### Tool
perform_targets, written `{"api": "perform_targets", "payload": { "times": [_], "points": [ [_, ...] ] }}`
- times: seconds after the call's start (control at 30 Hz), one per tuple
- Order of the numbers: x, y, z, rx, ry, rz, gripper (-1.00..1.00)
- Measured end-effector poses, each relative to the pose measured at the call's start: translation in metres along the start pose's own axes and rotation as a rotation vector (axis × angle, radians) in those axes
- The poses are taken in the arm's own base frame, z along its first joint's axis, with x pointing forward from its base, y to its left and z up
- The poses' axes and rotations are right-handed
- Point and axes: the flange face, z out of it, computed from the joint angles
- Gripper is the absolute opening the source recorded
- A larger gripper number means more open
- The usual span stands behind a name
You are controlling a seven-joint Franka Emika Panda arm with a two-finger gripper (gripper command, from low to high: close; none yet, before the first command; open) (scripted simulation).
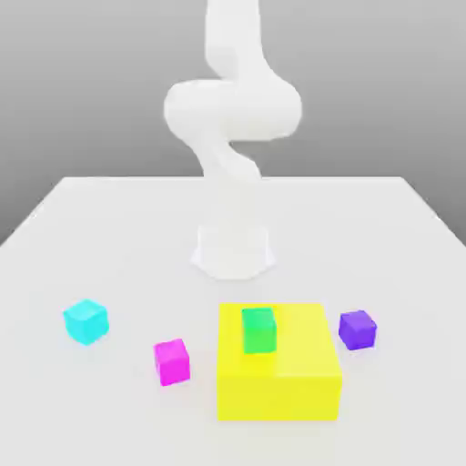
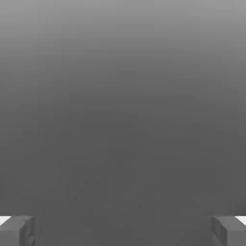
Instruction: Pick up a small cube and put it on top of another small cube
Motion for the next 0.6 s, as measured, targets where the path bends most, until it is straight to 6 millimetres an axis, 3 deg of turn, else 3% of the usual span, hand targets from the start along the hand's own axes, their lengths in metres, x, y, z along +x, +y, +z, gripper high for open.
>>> {"api": "perform_targets", "payload": {
  "times": [0.17, 0.33, 0.47, 0.6],
  "points": [
    [0.019, 0.096, 0.116, -0.183, -0.068, 0.113, 0.0],
    [0.006, 0.216, 0.199, -0.353, -0.148, 0.238, 0.0],
    [-0.032, 0.323, 0.243, -0.486, -0.228, 0.355, 0.0],
    [-0.099, 0.431, 0.263, -0.618, -0.324, 0.497, 0.0]
  ]
}}
